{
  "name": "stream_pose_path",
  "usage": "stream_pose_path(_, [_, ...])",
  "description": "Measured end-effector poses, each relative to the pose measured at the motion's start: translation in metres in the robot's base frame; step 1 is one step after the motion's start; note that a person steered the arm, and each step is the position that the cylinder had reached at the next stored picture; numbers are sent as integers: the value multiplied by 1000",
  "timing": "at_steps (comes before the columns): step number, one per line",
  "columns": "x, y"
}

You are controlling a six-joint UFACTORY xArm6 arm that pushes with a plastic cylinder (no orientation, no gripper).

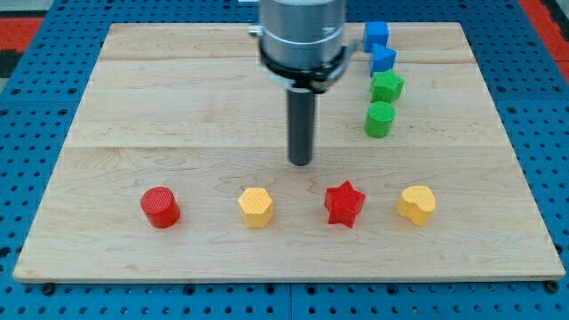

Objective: Move the blue triangle to the top left side of the board

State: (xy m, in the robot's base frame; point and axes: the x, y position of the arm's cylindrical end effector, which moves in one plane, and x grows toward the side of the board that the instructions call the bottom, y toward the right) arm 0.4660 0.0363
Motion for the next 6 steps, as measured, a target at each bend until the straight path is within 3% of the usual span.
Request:
stream_pose_path(2, [-17,151])
stream_pose_path(4, [-158,255])
stream_pose_path(5, [-177,241])
stream_pose_path(6, [-184,190])
